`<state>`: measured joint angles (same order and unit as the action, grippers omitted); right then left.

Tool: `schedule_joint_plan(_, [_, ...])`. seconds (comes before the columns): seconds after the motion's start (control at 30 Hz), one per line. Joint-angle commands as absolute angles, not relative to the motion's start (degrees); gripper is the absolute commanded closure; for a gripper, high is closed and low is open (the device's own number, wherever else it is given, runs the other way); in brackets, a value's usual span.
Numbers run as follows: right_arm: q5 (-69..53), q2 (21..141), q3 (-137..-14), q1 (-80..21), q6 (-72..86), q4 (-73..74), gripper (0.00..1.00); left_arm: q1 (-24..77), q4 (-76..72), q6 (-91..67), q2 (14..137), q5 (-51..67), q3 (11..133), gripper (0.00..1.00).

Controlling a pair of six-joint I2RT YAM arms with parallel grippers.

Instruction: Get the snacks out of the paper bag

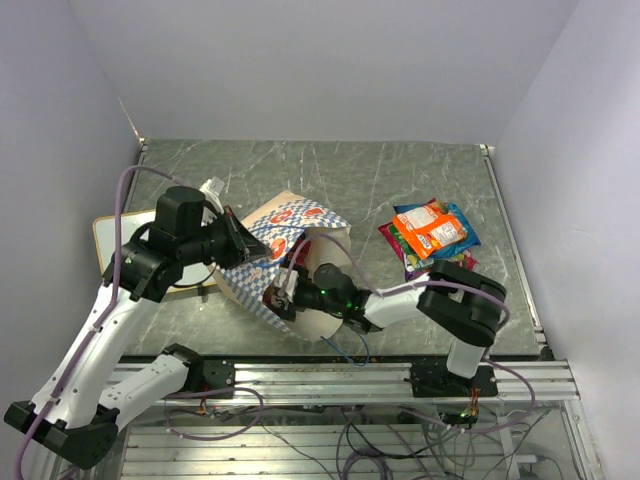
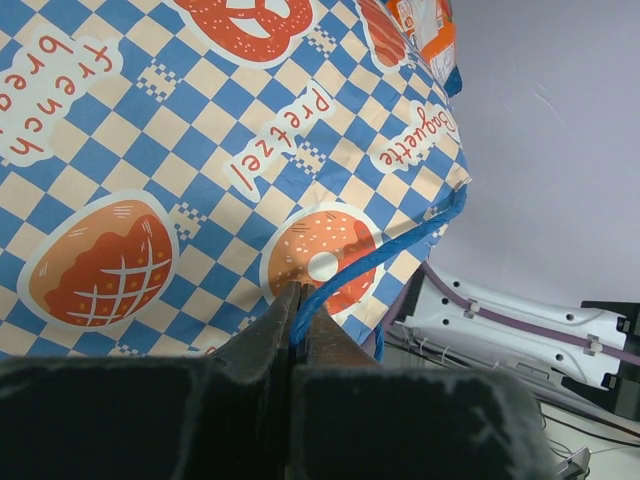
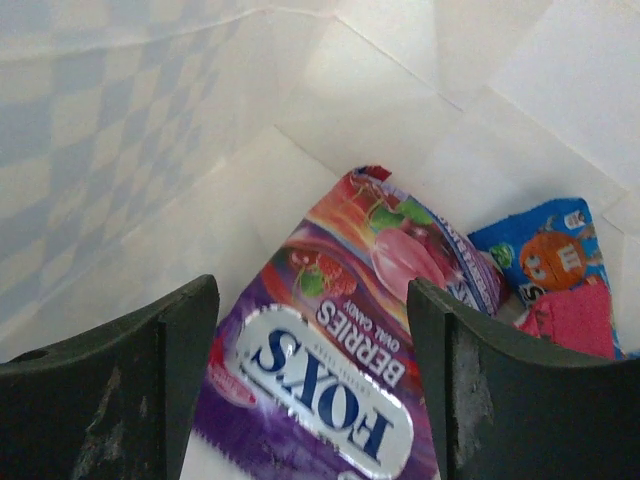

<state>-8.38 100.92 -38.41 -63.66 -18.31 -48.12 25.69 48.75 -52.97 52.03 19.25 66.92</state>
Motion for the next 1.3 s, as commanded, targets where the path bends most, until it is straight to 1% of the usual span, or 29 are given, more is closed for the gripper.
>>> schedule_joint_plan(0.0, [-9.1,106.1,-44.2,-63.8,-15.0,-50.3,0.24,25.5,46.5,-52.7,51.6,20.5,67.9,0.93])
schedule_joint_plan(0.17, [-1.1,110.1,-47.3,-63.7,-15.7,-45.3,0.25,25.5,44.3,-52.8,51.7,21.4,66.6,0.93])
schedule_joint_plan(0.27, [3.4,111.5,-49.2,-63.5,-16.9,-39.8,0.30,25.5,45.0,-51.0,52.7,20.7,67.7,0.93])
schedule_joint_plan(0.3, [4.3,111.7,-49.7,-63.2,-16.8,-38.2,0.34,25.5,45.5,-50.4,53.0,20.6,68.2,0.93])
schedule_joint_plan(0.37, [5.3,111.4,-50.3,-62.7,-16.4,-35.4,0.47,25.5,46.5,-49.2,53.8,20.3,69.2,0.93])
schedule_joint_plan(0.43, [6.2,110.7,-50.0,-62.2,-15.8,-33.9,0.62,25.5,47.7,-48.0,54.4,19.9,70.1,0.93])
schedule_joint_plan(0.5, [6.7,110.0,-49.4,-61.9,-14.8,-33.4,0.75,25.5,48.8,-47.0,54.6,19.3,70.5,0.93])
schedule_joint_plan(0.57, [6.7,108.9,-48.7,-61.5,-14.6,-33.0,0.86,25.5,49.9,-45.5,55.0,18.4,71.3,0.93])
schedule_joint_plan(0.67, [7.1,106.7,-48.3,-61.4,-14.2,-31.3,0.99,25.5,53.6,-42.2,57.4,17.5,74.1,0.93])
schedule_joint_plan(0.77, [6.3,103.7,-46.9,-61.4,-14.8,-31.3,1.00,25.5,55.3,-40.4,58.6,17.6,75.2,0.93])
schedule_joint_plan(1.07, [3.4,88.6,-42.5,-61.5,-17.1,-22.2,1.00,25.4,49.5,-42.1,56.3,18.4,71.2,0.93])
schedule_joint_plan(1.27, [2.6,79.4,-39.4,-61.6,-15.3,-17.0,1.00,25.5,46.0,-43.1,57.9,19.7,71.6,0.93])
